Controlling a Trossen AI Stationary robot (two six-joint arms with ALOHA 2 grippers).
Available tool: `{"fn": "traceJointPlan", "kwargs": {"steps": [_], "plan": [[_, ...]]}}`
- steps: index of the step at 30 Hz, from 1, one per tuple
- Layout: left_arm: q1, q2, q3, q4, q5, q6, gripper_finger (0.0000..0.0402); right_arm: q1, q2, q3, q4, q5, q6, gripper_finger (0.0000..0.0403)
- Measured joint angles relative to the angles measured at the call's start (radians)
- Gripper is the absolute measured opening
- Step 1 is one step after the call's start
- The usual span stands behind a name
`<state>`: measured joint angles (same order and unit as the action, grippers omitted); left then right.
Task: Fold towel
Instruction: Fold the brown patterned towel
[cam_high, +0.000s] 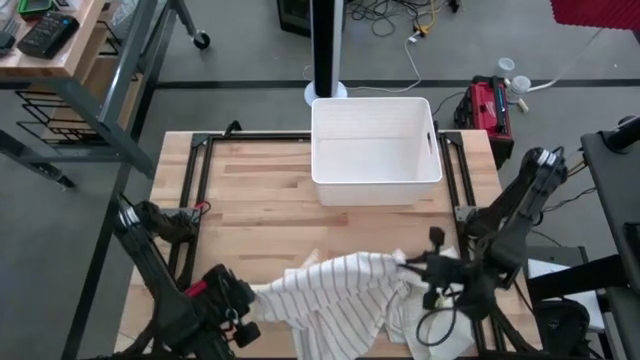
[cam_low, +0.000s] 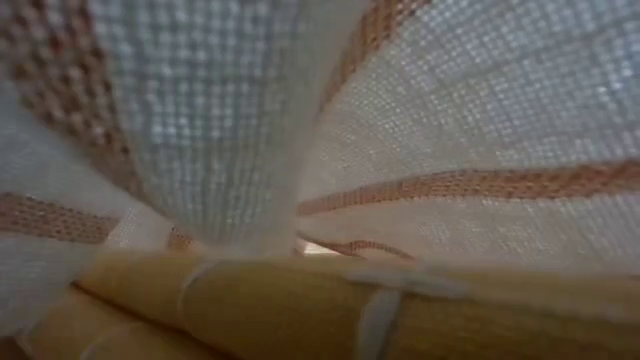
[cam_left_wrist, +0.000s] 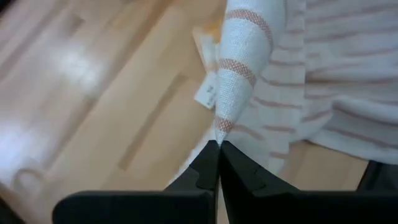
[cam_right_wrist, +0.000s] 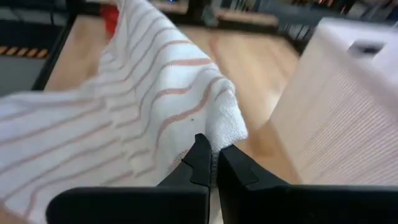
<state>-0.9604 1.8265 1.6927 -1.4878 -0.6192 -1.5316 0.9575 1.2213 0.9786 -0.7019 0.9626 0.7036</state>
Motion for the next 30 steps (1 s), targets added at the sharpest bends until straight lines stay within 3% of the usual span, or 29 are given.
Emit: {"fn": "traceJointPlan", "kwargs": {"steps": [5, 10, 12, 16, 20, 23, 30], "plan": [[0.000, 0.047, -0.007, 0.118, -0.001, 0.005, 0.0000, 0.025, 0.096, -0.002, 0.002, -0.030, 0.105, 0.0000], [0.000, 0.076, -0.007, 0.259, -0.073, 0.078, 0.0000, 0.040, 0.145, 0.025, 0.003, -0.034, 0.127, 0.0000], [0.000, 0.087, -0.007, 0.302, -0.073, 0.090, 0.0000, 0.040, 0.152, 0.031, 0.007, -0.087, 0.157, 0.0000], [0.001, 0.099, -0.007, 0.349, -0.001, 0.061, 0.0012, 0.040, 0.162, 0.030, 0.003, -0.238, 0.237, 0.0002], [-0.003, 0.110, -0.009, 0.364, 0.163, 0.000, 0.0037, 0.040, 0.187, 0.029, 0.004, -0.382, 0.343, 0.0010], [-0.006, 0.111, -0.026, 0.398, 0.224, -0.030, 0.0058, 0.040, 0.213, 0.028, -0.001, -0.407, 0.401, 0.0031], [-0.020, 0.111, -0.027, 0.410, 0.237, -0.097, 0.0093, 0.039, 0.260, 0.028, -0.032, -0.417, 0.452, 0.0118]]}}
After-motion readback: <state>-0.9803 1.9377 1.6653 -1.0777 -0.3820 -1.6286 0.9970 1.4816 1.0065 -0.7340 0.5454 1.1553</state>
